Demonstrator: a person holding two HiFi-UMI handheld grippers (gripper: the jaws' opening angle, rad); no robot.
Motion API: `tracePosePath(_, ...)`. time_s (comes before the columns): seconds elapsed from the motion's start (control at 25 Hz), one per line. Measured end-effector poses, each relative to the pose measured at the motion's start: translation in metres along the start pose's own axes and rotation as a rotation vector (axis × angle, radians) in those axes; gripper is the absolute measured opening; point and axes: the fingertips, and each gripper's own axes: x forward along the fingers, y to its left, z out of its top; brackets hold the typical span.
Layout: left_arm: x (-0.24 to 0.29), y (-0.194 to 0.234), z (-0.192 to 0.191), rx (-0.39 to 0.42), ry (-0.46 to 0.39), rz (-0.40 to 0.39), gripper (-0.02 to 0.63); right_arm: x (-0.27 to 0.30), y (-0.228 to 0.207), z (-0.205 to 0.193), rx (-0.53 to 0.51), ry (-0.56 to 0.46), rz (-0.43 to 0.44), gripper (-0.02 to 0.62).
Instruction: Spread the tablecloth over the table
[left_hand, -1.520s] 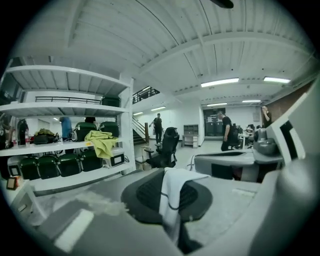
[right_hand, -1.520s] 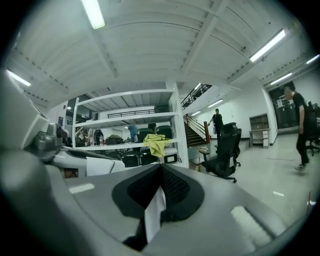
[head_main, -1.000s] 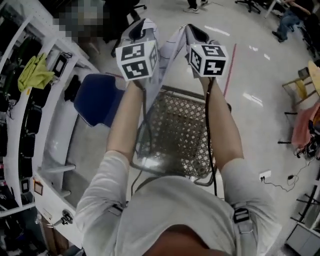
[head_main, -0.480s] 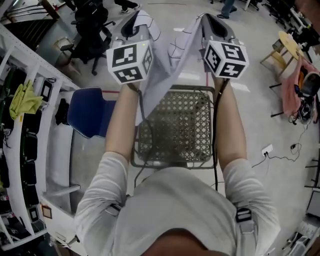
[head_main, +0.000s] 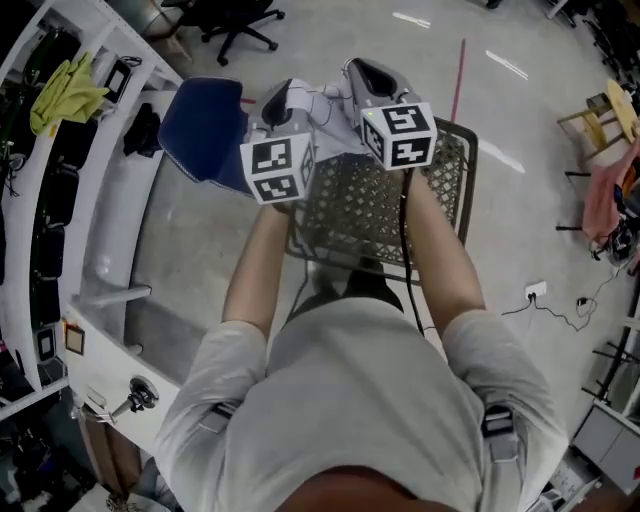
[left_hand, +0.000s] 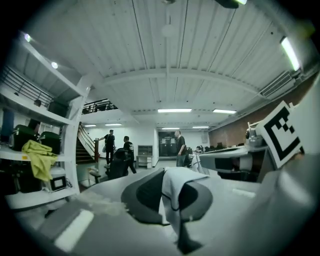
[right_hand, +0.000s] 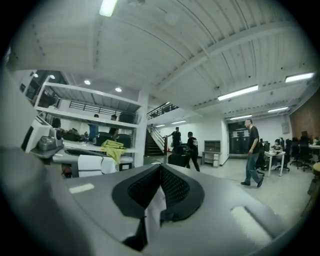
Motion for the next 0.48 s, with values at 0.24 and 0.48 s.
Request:
tracePosePath(0.24,-0.068,0.073,-0.072,-0.071,0.116,0.128,0.021,0.033,0.137,-0.061,0.005,0.105,0.2,0.009)
tracePosePath(0.48,-0.084,0.095,-0.123,-0.098,0.209,0.218,0.021,0.052,0.181,-0.112,0.057,0.19,0.318,0.009)
